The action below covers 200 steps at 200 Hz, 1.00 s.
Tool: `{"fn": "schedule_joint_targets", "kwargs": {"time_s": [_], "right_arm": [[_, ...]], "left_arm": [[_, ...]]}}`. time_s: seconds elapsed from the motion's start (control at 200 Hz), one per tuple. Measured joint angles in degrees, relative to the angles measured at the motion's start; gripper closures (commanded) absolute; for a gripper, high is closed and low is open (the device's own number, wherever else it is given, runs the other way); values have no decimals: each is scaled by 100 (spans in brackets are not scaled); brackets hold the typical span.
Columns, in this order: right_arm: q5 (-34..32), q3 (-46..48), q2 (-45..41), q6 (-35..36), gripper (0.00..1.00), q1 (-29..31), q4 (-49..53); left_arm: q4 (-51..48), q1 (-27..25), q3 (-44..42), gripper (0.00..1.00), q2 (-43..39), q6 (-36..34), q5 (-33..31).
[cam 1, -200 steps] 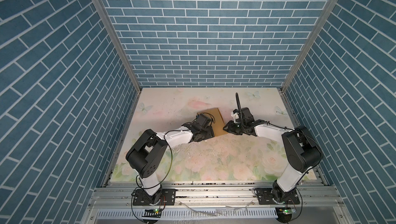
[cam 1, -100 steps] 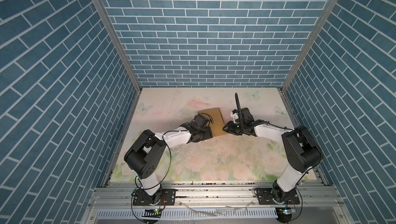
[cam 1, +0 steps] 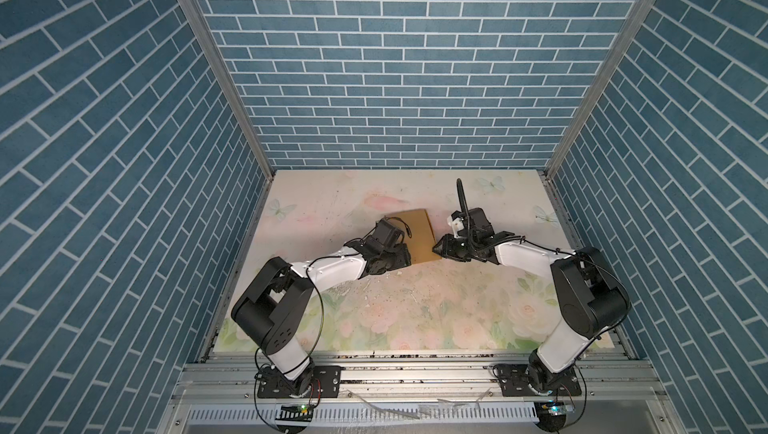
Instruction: Fold the paper box
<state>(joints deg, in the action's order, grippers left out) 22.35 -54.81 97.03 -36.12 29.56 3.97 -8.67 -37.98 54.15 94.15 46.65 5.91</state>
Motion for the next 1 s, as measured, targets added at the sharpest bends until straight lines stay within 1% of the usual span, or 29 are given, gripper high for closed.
{"fn": "schedule_joint_targets", "kwargs": {"time_s": [0.32, 0.7, 1.0], "right_arm": [[-9, 13, -195, 17, 64, 2, 2], [0, 302, -254, 15, 64, 2, -20], [258, 376, -249, -111, 66, 15, -372]], "left_arm": [[-26, 26, -238, 29, -96, -9, -48], [-22, 26, -278, 30, -105, -9, -46], [-4, 26, -278, 30, -105, -4, -28]]}}
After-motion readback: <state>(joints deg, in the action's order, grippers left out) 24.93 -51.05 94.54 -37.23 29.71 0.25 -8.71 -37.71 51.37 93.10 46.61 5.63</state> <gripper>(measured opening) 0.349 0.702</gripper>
